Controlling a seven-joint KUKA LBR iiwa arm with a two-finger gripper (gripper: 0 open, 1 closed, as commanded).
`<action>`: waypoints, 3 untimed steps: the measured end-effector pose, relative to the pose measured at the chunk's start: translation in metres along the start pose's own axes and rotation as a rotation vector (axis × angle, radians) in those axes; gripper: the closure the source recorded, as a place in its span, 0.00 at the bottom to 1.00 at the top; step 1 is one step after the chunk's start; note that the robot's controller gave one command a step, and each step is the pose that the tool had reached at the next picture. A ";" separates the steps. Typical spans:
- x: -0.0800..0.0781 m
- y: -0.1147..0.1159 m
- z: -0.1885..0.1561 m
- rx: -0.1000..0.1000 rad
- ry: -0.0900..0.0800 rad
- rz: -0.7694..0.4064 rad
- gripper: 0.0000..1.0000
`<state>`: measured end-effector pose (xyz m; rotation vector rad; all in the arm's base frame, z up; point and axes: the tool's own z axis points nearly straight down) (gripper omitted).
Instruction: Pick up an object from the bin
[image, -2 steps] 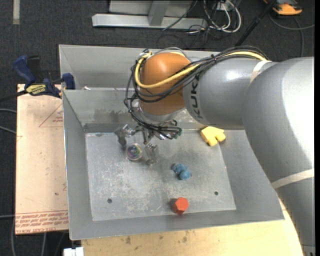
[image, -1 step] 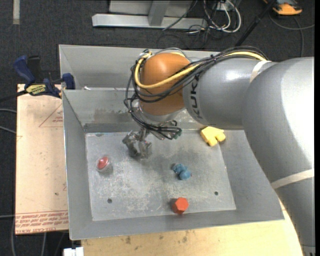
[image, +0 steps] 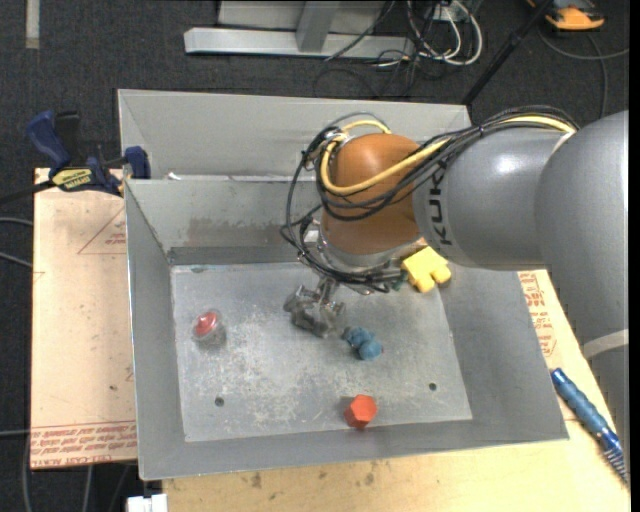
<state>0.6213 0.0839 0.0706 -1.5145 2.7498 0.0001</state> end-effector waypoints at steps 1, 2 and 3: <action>-0.002 0.001 0.000 0.000 -0.002 -0.003 0.00; 0.044 0.019 -0.057 0.002 0.000 -0.056 0.00; 0.049 0.021 -0.040 -0.002 0.001 -0.257 0.00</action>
Offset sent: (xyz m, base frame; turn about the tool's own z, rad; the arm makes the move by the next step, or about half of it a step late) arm 0.0000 0.0000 0.0000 0.0000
